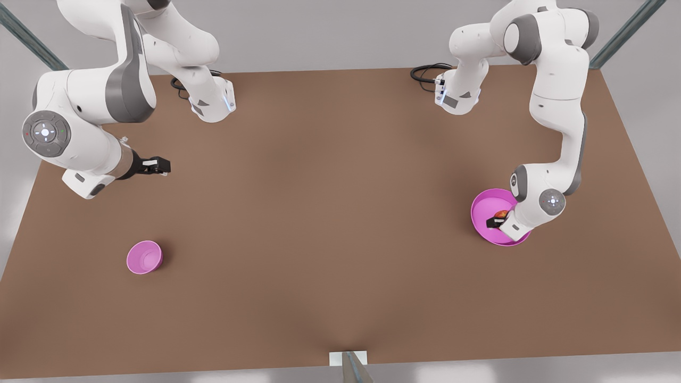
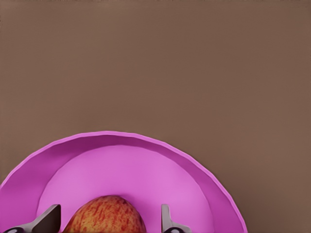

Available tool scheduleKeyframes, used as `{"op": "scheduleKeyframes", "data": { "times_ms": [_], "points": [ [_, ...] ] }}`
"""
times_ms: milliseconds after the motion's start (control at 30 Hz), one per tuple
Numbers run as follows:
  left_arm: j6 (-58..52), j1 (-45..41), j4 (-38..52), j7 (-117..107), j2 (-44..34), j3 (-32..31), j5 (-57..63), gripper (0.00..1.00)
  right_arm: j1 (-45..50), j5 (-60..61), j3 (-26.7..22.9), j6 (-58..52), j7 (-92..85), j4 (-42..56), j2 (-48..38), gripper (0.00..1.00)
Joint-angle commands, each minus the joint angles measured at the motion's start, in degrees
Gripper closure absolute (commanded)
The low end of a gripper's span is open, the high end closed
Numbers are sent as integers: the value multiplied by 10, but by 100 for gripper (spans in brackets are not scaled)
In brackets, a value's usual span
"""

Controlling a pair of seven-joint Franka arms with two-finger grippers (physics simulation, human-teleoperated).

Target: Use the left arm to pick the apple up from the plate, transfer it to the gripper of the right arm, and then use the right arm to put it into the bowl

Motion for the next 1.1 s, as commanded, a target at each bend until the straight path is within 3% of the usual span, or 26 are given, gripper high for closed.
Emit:
{"op": "scheduleKeyframes", "data": {
  "times_ms": [0,300,367,1067],
  "points": [
    [28,2,0,5,0,0,1,0,0,0,0,0,0,0,0,0],
    [27,1,-4,5,1,0,1,6,3,0,1,4,0,-1,0,0],
    [26,1,-4,2,1,0,1,14,1,0,1,4,0,-1,0,0],
    [-14,1,-4,5,0,0,1,12,3,0,1,5,0,-1,8,0]
  ]
}}
